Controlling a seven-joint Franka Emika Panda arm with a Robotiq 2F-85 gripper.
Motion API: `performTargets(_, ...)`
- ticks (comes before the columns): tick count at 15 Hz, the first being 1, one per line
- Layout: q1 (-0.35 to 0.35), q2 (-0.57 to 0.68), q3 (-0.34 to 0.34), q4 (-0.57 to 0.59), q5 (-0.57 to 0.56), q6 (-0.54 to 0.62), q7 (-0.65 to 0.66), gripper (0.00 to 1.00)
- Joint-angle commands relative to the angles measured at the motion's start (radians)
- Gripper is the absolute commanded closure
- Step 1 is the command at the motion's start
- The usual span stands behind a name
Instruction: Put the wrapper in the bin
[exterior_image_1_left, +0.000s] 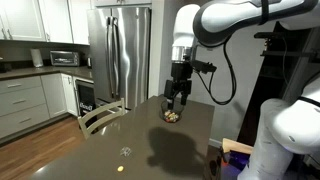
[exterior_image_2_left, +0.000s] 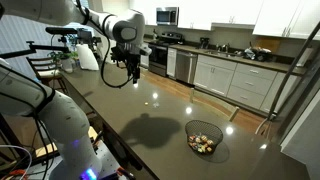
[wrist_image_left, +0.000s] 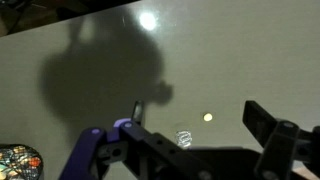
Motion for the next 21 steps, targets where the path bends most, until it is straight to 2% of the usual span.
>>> performTargets(1, -0.008, 0.000, 0.006, 0.002, 0.003, -0.003, -0.003, 0.00)
performTargets(10, -0.008, 0.000, 0.006, 0.002, 0.003, -0.003, -0.003, 0.00)
performTargets(13, -0.009, 0.017, 0.017, -0.008, -0.002, 0.028, 0.004, 0.00)
performTargets(16, -0.001, 0.076, 0.039, -0.010, -0.009, 0.116, -0.005, 0.00)
performTargets(21, 0.016, 0.258, 0.092, 0.036, -0.060, 0.327, -0.021, 0.00)
